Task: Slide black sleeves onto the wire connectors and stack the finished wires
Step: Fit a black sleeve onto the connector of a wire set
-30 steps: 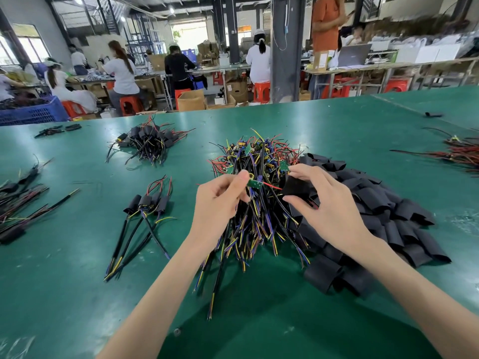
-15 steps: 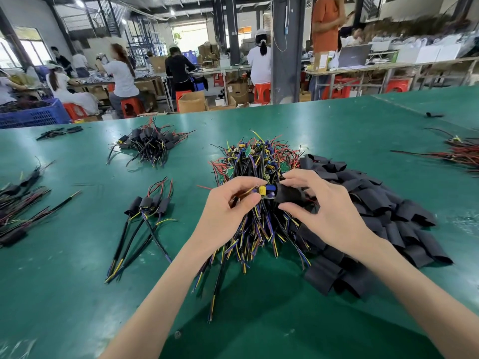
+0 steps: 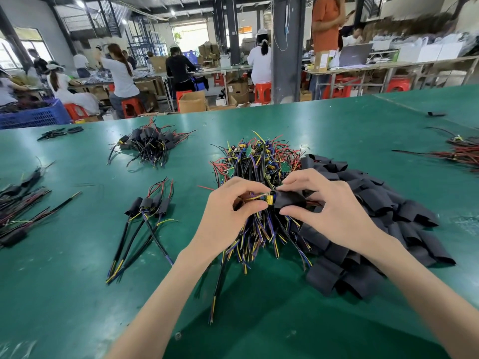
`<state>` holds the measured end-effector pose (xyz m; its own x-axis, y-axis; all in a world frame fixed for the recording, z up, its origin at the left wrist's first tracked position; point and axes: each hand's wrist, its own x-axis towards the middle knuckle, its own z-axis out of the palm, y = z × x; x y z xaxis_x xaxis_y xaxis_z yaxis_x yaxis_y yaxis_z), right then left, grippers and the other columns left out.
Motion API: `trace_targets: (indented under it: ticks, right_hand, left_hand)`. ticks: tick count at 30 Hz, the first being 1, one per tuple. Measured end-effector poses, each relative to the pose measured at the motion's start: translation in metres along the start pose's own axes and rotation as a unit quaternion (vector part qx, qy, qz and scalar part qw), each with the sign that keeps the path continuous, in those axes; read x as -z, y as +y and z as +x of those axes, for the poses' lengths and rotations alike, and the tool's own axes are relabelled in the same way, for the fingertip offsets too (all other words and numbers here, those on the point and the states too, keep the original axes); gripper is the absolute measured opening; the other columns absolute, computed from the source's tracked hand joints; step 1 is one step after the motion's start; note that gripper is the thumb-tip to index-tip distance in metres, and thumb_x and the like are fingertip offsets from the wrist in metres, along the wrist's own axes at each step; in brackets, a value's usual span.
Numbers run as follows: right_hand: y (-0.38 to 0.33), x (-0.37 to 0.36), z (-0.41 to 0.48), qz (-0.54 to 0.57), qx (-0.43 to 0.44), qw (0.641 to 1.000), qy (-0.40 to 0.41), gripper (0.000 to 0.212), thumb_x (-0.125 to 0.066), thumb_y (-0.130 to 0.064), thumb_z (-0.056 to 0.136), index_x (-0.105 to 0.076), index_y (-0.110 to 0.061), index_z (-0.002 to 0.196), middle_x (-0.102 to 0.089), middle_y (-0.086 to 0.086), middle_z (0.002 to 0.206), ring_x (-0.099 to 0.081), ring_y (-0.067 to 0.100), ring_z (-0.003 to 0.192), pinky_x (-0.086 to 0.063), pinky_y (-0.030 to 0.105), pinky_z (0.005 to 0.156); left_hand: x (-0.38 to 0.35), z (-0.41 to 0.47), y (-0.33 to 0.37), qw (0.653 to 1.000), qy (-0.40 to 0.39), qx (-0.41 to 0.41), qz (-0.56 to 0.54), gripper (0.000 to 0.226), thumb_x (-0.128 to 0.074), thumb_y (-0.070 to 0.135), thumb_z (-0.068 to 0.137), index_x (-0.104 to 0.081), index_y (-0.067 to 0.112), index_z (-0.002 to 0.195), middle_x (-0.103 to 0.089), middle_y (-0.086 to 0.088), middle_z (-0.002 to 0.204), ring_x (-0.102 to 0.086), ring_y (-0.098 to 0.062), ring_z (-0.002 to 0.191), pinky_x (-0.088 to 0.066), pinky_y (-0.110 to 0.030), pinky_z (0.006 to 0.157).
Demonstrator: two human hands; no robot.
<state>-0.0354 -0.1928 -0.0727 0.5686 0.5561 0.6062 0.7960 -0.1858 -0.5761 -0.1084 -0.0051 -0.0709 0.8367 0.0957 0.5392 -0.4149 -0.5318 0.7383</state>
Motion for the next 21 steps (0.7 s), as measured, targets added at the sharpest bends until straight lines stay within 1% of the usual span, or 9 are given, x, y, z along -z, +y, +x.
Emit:
trace_targets:
  ticks: [1, 3, 5, 6, 8, 11, 14, 17, 21]
  right_hand:
    - [0.0, -0.001, 0.0, -0.017, 0.006, 1.0, -0.001, 0.042, -0.08, -0.017, 0.073, -0.057, -0.024, 0.108, -0.067, -0.018, 0.103, -0.058, -0.008, 0.101, -0.043, 0.008, 0.079]
    - [0.0, -0.004, -0.002, -0.092, 0.032, 0.995, 0.004, 0.042, -0.079, -0.021, 0.074, -0.058, -0.023, 0.11, -0.065, -0.016, 0.106, -0.058, -0.001, 0.101, -0.048, 0.023, 0.083]
    - [0.0, -0.007, -0.004, -0.161, 0.061, 0.985, 0.015, 0.041, -0.077, -0.022, 0.075, -0.058, -0.022, 0.112, -0.064, -0.009, 0.108, -0.058, 0.007, 0.099, -0.05, 0.035, 0.081]
    - [0.0, -0.007, -0.004, -0.171, 0.069, 0.983, 0.017, 0.041, -0.077, -0.023, 0.076, -0.058, -0.022, 0.113, -0.063, -0.008, 0.107, -0.058, 0.009, 0.098, -0.05, 0.037, 0.079]
    - [0.0, -0.007, -0.003, -0.152, 0.073, 0.986, 0.013, 0.039, -0.075, -0.023, 0.078, -0.057, -0.023, 0.113, -0.063, -0.01, 0.107, -0.058, 0.006, 0.099, -0.047, 0.032, 0.082]
    - [-0.002, -0.006, -0.001, -0.049, 0.039, 0.998, -0.017, 0.039, -0.075, -0.02, 0.079, -0.053, -0.026, 0.11, -0.066, -0.018, 0.106, -0.058, -0.008, 0.101, -0.047, 0.019, 0.084]
    - [-0.001, -0.005, -0.001, -0.024, 0.023, 0.999, -0.023, 0.04, -0.077, -0.015, 0.076, -0.054, -0.026, 0.107, -0.065, -0.024, 0.104, -0.059, -0.01, 0.1, -0.046, 0.011, 0.082]
    - [-0.001, -0.006, -0.003, -0.087, 0.044, 0.995, 0.007, 0.039, -0.079, -0.017, 0.075, -0.057, -0.026, 0.106, -0.063, -0.017, 0.104, -0.057, -0.003, 0.091, -0.046, 0.022, 0.079]
    - [-0.001, -0.012, -0.005, -0.186, 0.111, 0.976, 0.02, 0.033, -0.075, -0.016, 0.078, -0.061, -0.017, 0.108, -0.064, -0.007, 0.106, -0.058, 0.009, 0.1, -0.049, 0.033, 0.078]
  left_hand:
    - [-0.001, 0.0, 0.001, 1.0, 0.01, -0.006, 0.01, 0.029, -0.073, 0.003, 0.077, -0.069, 0.028, 0.091, -0.061, 0.01, 0.086, -0.057, 0.001, 0.076, -0.04, -0.012, 0.074]
    - [-0.005, -0.002, 0.002, 1.0, 0.027, 0.006, 0.003, 0.033, -0.075, 0.004, 0.075, -0.068, 0.031, 0.091, -0.06, 0.01, 0.079, -0.057, 0.002, 0.073, -0.04, -0.011, 0.073]
    - [-0.008, -0.003, 0.002, 0.998, 0.032, 0.041, -0.027, 0.037, -0.076, 0.003, 0.074, -0.065, 0.034, 0.092, -0.065, 0.013, 0.071, -0.059, 0.001, 0.068, -0.043, -0.012, 0.071]
    - [-0.008, -0.003, 0.002, 0.997, 0.032, 0.054, -0.039, 0.037, -0.076, 0.003, 0.074, -0.064, 0.033, 0.092, -0.066, 0.015, 0.068, -0.06, 0.0, 0.066, -0.044, -0.013, 0.069]
    - [-0.006, -0.002, 0.0, 0.996, 0.029, 0.063, -0.056, 0.034, -0.075, 0.0, 0.074, -0.066, 0.029, 0.088, -0.068, 0.012, 0.068, -0.061, -0.004, 0.065, -0.046, -0.018, 0.068]
    - [-0.004, -0.001, 0.0, 0.996, 0.019, 0.058, -0.071, 0.032, -0.072, -0.006, 0.075, -0.068, 0.024, 0.084, -0.071, 0.005, 0.074, -0.064, -0.009, 0.07, -0.05, -0.024, 0.072]
    - [-0.005, -0.002, 0.001, 0.995, 0.008, 0.056, -0.076, 0.03, -0.073, -0.006, 0.075, -0.068, 0.022, 0.082, -0.072, 0.0, 0.076, -0.065, -0.01, 0.07, -0.051, -0.025, 0.071]
    - [-0.004, -0.002, 0.0, 0.994, 0.008, 0.068, -0.082, 0.029, -0.074, -0.004, 0.074, -0.068, 0.024, 0.08, -0.072, 0.003, 0.074, -0.064, -0.007, 0.067, -0.049, -0.02, 0.068]
    - [-0.005, -0.001, -0.001, 0.988, 0.021, 0.112, -0.103, 0.026, -0.077, 0.0, 0.073, -0.065, 0.022, 0.079, -0.071, 0.0, 0.071, -0.059, -0.007, 0.058, -0.045, -0.026, 0.065]
